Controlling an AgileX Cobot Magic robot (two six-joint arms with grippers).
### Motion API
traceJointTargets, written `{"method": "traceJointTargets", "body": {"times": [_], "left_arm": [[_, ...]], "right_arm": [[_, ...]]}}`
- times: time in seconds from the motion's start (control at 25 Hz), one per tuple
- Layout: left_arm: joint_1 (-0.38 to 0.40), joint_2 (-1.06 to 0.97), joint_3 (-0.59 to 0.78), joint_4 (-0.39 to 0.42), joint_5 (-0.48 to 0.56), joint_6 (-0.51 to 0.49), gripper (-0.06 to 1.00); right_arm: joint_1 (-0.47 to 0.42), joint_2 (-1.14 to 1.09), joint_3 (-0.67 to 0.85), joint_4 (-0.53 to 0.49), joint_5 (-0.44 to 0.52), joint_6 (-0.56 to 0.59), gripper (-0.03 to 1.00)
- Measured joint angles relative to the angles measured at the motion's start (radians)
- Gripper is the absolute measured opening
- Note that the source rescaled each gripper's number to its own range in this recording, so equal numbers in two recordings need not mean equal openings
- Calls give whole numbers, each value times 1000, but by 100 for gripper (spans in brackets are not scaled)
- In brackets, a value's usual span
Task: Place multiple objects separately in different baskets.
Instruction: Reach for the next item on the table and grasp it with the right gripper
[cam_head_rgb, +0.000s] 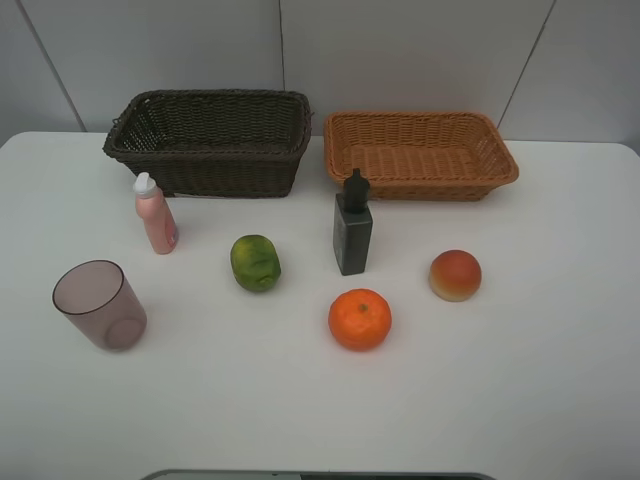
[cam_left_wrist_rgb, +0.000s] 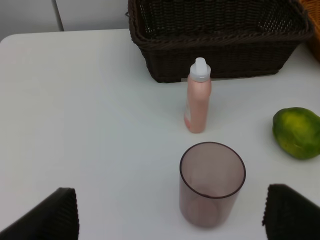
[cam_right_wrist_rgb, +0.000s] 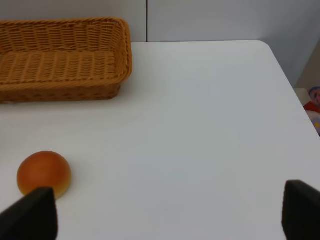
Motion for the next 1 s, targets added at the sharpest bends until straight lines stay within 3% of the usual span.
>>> {"method": "traceJointTargets", "body": {"times": [1.0], "left_arm": [[0,0,0,0,0,0,95]], "right_arm": [[0,0,0,0,0,0,92]]}}
